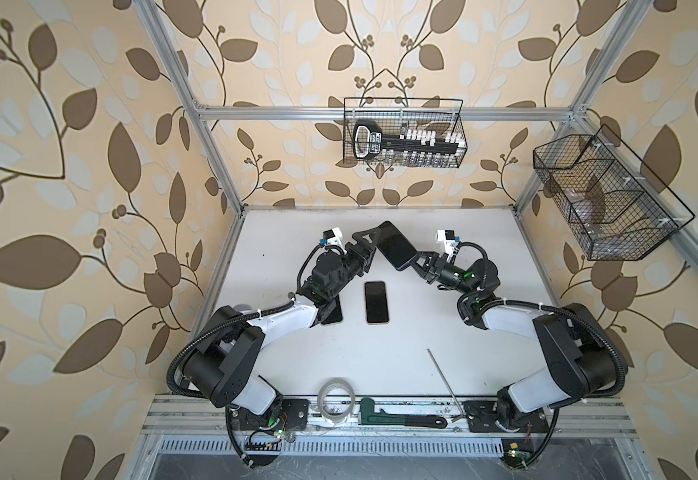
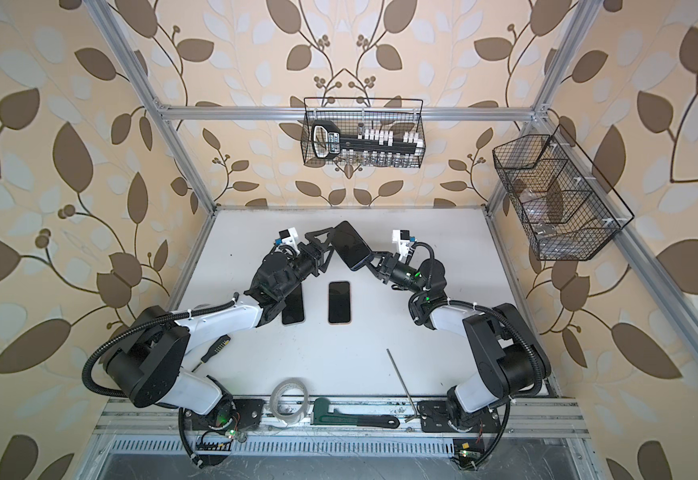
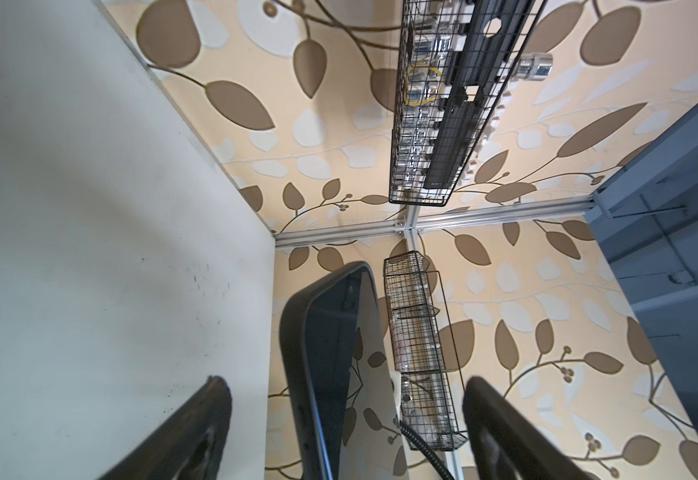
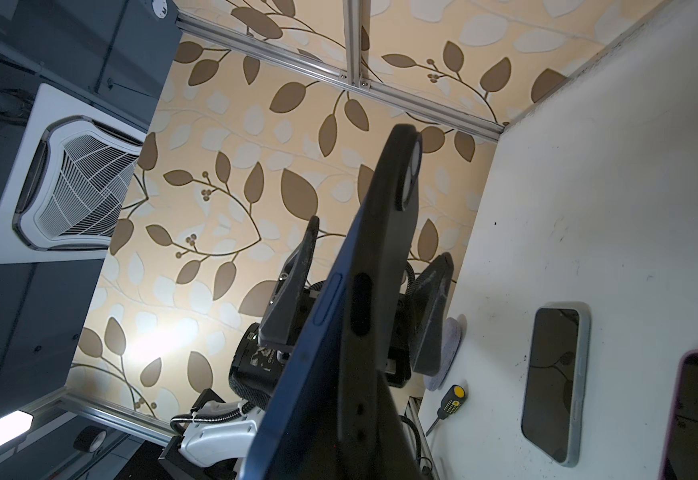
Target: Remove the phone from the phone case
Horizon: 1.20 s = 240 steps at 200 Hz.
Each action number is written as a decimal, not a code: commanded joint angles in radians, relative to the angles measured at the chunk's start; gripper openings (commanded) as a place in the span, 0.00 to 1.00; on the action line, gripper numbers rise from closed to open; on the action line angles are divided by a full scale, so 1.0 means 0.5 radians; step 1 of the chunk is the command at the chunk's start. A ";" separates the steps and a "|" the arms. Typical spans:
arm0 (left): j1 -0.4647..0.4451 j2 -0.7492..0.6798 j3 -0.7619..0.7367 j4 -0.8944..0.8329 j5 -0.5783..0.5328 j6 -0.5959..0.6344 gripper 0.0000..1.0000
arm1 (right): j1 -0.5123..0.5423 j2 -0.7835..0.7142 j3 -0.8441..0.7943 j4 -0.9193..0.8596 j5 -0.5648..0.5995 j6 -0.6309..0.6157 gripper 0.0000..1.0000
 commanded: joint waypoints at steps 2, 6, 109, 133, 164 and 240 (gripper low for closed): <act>-0.024 -0.071 0.109 -0.119 0.064 -0.008 0.99 | -0.020 0.039 -0.007 0.202 0.029 0.051 0.00; -0.026 -0.087 0.122 -0.206 0.068 -0.029 0.99 | -0.023 0.043 -0.007 0.213 0.029 0.056 0.00; -0.125 -0.384 0.347 -1.148 0.244 -0.255 0.99 | -0.061 0.147 0.009 0.223 0.062 -0.003 0.00; -0.193 -0.365 0.317 -0.983 0.260 -0.330 0.99 | -0.045 0.163 -0.001 0.255 0.081 0.004 0.00; -0.231 -0.333 0.298 -0.822 0.283 -0.399 0.99 | -0.031 0.175 -0.007 0.292 0.088 0.019 0.00; -0.264 -0.305 0.283 -0.783 0.281 -0.396 0.99 | -0.012 0.147 -0.031 0.330 0.098 0.026 0.00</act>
